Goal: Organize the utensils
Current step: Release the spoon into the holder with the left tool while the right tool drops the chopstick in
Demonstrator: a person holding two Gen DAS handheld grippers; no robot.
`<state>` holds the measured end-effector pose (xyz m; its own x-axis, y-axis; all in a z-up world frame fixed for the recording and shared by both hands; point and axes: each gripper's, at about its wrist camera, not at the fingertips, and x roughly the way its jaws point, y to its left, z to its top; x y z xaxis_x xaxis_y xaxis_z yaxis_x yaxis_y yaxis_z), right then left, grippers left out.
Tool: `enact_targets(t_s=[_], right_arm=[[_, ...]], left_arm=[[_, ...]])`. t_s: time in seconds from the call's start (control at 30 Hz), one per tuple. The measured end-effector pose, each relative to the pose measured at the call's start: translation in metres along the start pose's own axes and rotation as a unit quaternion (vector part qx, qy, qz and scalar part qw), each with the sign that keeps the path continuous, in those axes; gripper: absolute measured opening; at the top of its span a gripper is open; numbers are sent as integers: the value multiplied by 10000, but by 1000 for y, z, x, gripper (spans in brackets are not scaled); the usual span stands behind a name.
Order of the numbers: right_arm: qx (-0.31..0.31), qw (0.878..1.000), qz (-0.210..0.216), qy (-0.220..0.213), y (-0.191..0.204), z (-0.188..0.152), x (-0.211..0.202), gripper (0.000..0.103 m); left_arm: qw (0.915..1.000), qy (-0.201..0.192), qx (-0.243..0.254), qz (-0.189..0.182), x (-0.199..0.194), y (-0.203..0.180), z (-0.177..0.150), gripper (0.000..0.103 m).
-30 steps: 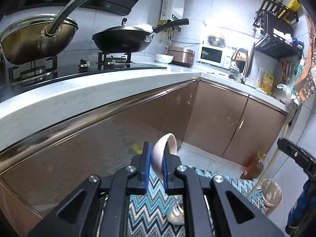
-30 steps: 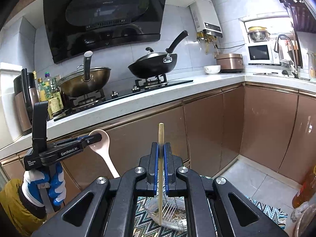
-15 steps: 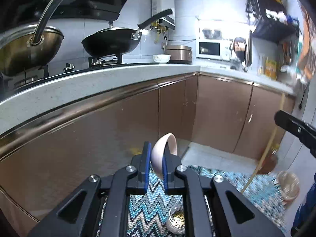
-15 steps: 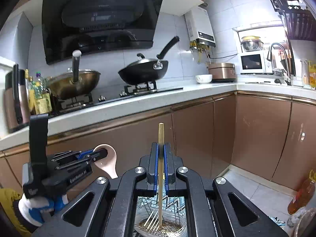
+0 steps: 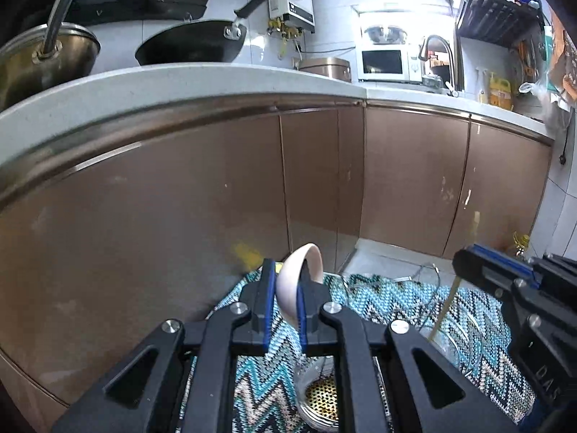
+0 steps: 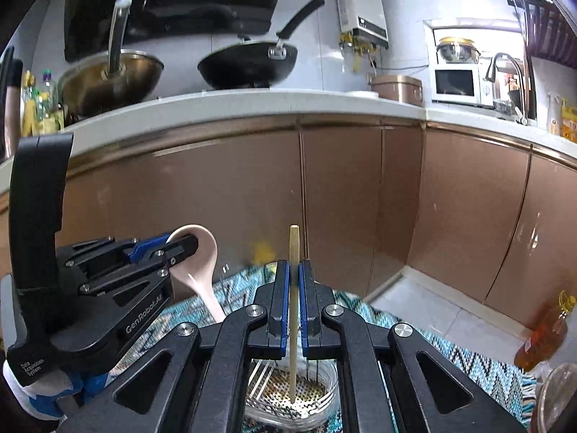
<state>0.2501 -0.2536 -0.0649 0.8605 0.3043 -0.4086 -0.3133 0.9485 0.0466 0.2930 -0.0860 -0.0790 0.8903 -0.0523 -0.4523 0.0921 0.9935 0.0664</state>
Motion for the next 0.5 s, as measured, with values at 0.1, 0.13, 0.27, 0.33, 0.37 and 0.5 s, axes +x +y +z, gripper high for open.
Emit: enact_targets(t_s=[0.1,0.13,0.27,0.33,0.37,0.5], right_arm=[[-9,9999,-25,145,-1,-10,5,7],[-21,9998,-40,186,-1,-13,5,11],[18,9997,-52,255,-3,-17,3,22],[10,9997,-78,241,-3,-15,-3,22],[12,9997,-90,224,-3,-14,-8,22],[26,9998,-128,152,-2,-7,-23,22]], left_arm=[[9999,5,-54,-109,2,0,-5,11],[9999,31,-78,-141,2,1,-5,12],[9990,25,-248,-371,-6,7,-3,25],[9987,-44,-292,-426,-15,11,1,29],[9985,-72,-309,-451,-21,14,4,30],[9974,-121,-395,-591,-46,30,13,32]])
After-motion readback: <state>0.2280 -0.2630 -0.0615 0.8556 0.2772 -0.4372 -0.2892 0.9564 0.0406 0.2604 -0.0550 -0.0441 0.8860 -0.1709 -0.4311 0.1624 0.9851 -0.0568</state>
